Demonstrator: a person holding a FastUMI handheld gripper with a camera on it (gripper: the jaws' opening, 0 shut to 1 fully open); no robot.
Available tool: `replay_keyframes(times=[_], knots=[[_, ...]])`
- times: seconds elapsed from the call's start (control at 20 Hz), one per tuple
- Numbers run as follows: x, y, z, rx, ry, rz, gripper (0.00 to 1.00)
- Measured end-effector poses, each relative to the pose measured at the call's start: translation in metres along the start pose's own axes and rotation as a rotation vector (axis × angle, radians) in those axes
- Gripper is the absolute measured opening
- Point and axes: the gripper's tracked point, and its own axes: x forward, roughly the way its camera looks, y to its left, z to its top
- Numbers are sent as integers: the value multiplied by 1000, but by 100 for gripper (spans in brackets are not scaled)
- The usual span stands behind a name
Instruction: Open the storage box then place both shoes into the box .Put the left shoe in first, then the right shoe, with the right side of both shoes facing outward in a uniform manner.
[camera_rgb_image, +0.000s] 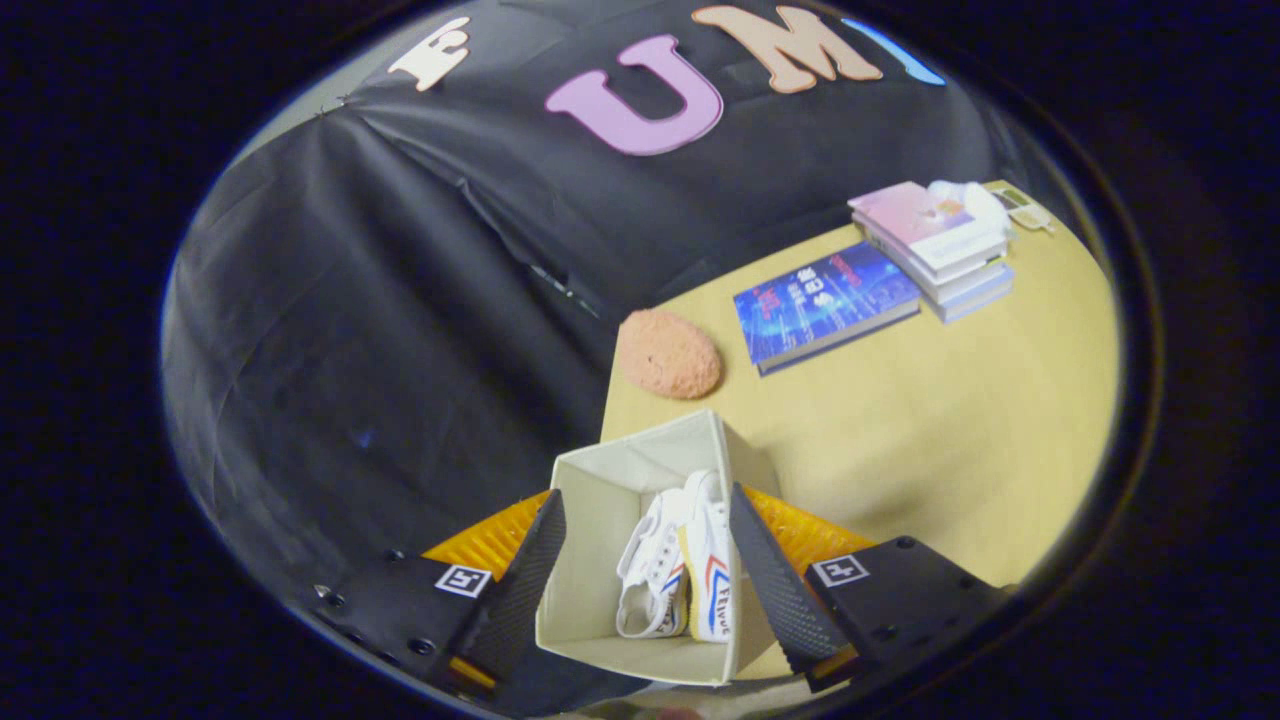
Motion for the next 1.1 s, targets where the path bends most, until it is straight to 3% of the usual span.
replay_keyframes(times=[0.4, 0.7, 1.1], knots=[[-104, -88, 88, -206, -301, -120, 100], [-171, -149, 153, -378, -450, -228, 100], [-223, -179, 221, -433, -532, -183, 100]])
